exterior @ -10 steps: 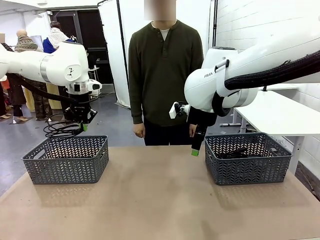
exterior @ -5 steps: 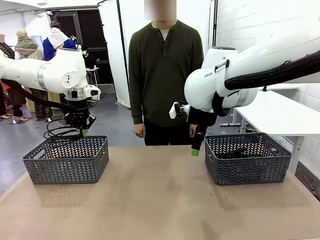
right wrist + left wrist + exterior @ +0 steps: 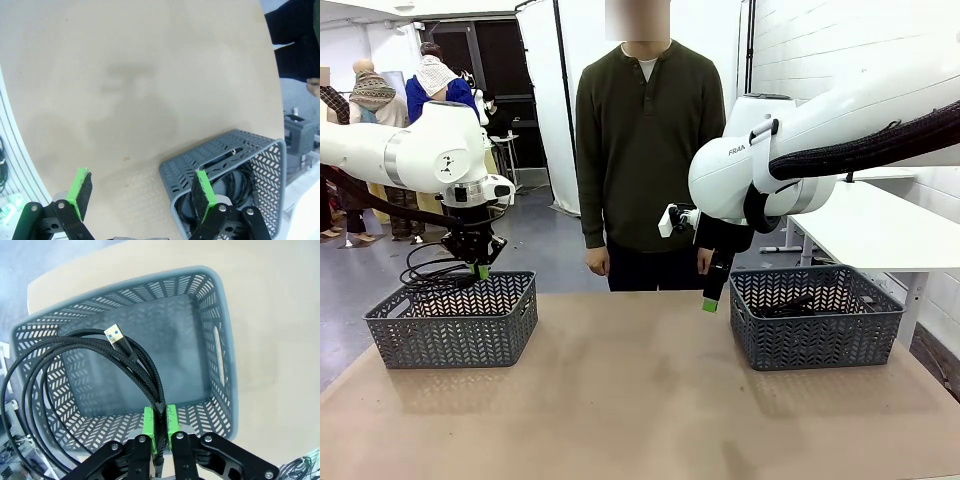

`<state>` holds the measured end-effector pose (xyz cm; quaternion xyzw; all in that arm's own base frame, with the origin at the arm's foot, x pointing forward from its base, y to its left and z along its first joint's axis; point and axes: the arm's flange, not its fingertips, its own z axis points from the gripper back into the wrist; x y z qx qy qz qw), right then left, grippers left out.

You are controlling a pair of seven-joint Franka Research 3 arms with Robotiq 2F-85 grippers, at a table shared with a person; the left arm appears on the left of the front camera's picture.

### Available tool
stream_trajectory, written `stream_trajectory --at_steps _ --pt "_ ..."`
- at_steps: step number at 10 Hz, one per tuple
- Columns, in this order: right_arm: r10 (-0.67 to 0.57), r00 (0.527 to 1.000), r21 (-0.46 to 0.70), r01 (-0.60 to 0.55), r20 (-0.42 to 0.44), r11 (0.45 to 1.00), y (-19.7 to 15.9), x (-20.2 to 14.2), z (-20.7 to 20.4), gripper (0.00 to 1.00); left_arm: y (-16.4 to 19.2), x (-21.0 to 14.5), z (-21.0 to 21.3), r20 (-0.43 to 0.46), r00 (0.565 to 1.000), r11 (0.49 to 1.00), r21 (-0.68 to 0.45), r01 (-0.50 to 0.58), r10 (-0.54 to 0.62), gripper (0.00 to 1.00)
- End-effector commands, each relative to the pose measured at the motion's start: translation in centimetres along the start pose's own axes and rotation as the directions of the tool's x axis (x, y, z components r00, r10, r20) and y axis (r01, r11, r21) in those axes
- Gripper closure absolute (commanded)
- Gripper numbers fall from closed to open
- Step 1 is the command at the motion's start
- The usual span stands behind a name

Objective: Organize the cables according to human instructions.
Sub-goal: Pick up a bundle of cables and place it in the basket indicated by the human.

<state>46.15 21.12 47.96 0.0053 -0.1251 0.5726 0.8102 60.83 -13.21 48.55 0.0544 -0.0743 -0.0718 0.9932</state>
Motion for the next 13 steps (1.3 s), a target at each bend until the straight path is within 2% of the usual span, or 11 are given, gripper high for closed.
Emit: stream_trajectory --at_steps 1,6,11,12,13 --pt "-0.002 1.0 -0.005 0.002 -0.003 1.0 0.0 0.0 -0.1 0.0 0.4 -0.1 -0.5 0.02 1.0 1.0 -0.014 -0.003 0.003 1.0" --pt "-0.002 1.0 -0.005 0.002 -0.003 1.0 0.0 0.0 -0.1 0.0 0.7 1.0 -0.4 0.023 1.0 1.0 -0.008 -0.017 0.017 0.02" --pt "-0.002 1.0 -0.005 0.002 -0.003 1.0 0.0 0.0 -0.1 0.0 1.1 2.1 0.7 0.006 0.999 0.999 -0.015 -0.041 0.041 0.0" --pt "-0.002 1.0 -0.005 0.002 -0.003 1.0 0.0 0.0 -0.1 0.0 1.3 2.3 1.0 -0.004 0.997 0.997 -0.019 -0.077 0.077 0.0" --pt "-0.002 1.0 -0.005 0.002 -0.003 1.0 0.0 0.0 -0.1 0.0 1.4 2.3 1.4 -0.056 0.99 0.991 0.003 -0.132 0.132 0.0"
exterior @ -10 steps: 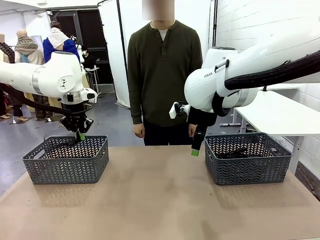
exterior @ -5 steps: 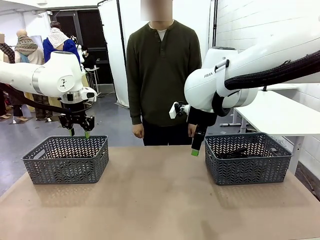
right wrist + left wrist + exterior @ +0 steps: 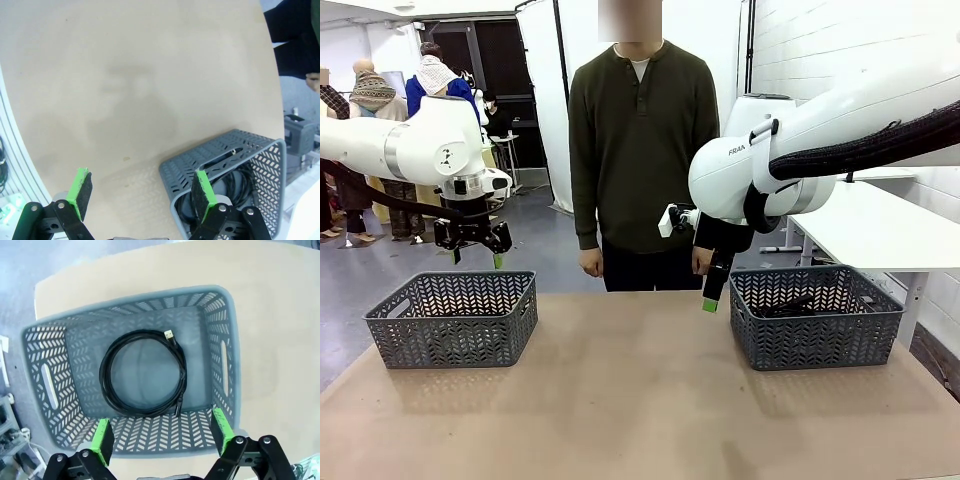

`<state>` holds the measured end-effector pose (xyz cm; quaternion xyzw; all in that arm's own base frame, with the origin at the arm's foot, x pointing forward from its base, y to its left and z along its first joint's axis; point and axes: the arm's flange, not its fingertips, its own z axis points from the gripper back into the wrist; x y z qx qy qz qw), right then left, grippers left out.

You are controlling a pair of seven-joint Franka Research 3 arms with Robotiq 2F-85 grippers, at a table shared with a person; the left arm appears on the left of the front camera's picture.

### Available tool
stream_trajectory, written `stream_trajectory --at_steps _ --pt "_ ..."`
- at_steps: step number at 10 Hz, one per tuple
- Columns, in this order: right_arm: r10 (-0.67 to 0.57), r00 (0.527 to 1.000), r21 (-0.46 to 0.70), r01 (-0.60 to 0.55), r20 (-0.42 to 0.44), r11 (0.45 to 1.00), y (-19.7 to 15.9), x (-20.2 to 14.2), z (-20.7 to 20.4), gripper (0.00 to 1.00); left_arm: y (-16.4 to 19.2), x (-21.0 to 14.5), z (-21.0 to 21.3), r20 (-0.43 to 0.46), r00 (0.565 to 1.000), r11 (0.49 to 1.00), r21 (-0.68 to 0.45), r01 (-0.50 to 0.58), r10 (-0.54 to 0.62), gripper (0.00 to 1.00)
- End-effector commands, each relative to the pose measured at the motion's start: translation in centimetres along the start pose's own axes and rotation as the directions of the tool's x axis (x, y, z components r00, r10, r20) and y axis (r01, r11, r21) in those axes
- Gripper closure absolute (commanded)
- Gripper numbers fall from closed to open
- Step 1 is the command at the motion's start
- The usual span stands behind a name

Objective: Organize the cables according to human instructions.
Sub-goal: Pick up a bundle of cables and place it in the basket indicated by the human.

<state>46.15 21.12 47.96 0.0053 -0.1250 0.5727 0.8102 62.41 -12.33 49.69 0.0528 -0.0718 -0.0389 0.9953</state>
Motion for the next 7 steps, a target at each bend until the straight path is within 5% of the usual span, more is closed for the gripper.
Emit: stream_trajectory --at_steps 1,7 --pt "-0.002 1.0 -0.005 0.002 -0.003 1.0 -0.01 -0.01 -0.07 0.0 -0.22 -0.03 -0.11 0.026 0.999 0.999 -0.004 0.033 -0.033 0.0" --pt "-0.002 1.0 -0.005 0.002 -0.003 1.0 -0.01 -0.01 -0.07 0.0 -0.22 -0.03 -0.11 0.026 0.999 0.999 -0.004 0.033 -0.033 0.0"
